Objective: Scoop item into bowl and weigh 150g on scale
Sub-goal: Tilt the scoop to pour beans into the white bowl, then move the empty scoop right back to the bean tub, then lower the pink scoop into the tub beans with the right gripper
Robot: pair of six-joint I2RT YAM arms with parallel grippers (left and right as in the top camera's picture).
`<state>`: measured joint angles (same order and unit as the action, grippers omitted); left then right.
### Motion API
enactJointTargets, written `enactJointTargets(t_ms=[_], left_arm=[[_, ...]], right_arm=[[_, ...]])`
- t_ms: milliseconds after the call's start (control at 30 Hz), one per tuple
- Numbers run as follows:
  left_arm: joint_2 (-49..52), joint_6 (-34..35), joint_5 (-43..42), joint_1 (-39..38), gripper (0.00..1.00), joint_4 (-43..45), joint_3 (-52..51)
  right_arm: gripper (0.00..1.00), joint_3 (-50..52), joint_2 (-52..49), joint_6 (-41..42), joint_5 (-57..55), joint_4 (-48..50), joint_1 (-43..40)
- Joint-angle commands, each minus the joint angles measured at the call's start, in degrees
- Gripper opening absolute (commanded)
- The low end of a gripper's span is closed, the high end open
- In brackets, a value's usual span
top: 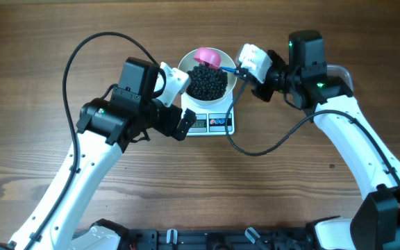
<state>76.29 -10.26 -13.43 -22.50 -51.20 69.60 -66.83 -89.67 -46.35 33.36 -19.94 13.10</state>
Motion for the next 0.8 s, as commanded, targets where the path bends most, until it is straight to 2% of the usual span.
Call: enactJointTargets(t_ms=[0,233,333,433,533,667,767], left_arm=[[-0.22,-0.92,-0.92,-0.26,1.0,0.11,0.92],[-0.22,-0.92,-0.9,-0.26,1.0,0.11,0.92],[-0.22,-0.92,-0.92,-0.26,1.0,0.11,0.92],[-0.2,-0.92,-0.92,-0.26,1.0,0.11,0.92],[-0.22,-0.92,-0.92,-0.26,1.0,0.11,0.92],[-0.2,-0.92,-0.92,-0.26,1.0,0.11,0.92],[-0.22,-0.92,-0.92,-0.26,1.0,0.11,0.92]], right_arm=[[0.04,-0.22,0.96,-0.39,0.22,0.46,0.24],[0.04,-0.22,0.96,6.4,1.4,0.0,0.24],[0.04,-0.22,0.96,15.91,1.6,1.01,0.24],[0.04,-0.22,0.96,30.6,1.6,3.96,0.22],[0.04,-0.22,0.96,40.76,1.57,8.13,0.22],[0.04,-0.22,1.07,49.22,1.57,13.55,-0.28],[0.04,-0.22,1.46,50.86,1.53,15.52,-1.81]])
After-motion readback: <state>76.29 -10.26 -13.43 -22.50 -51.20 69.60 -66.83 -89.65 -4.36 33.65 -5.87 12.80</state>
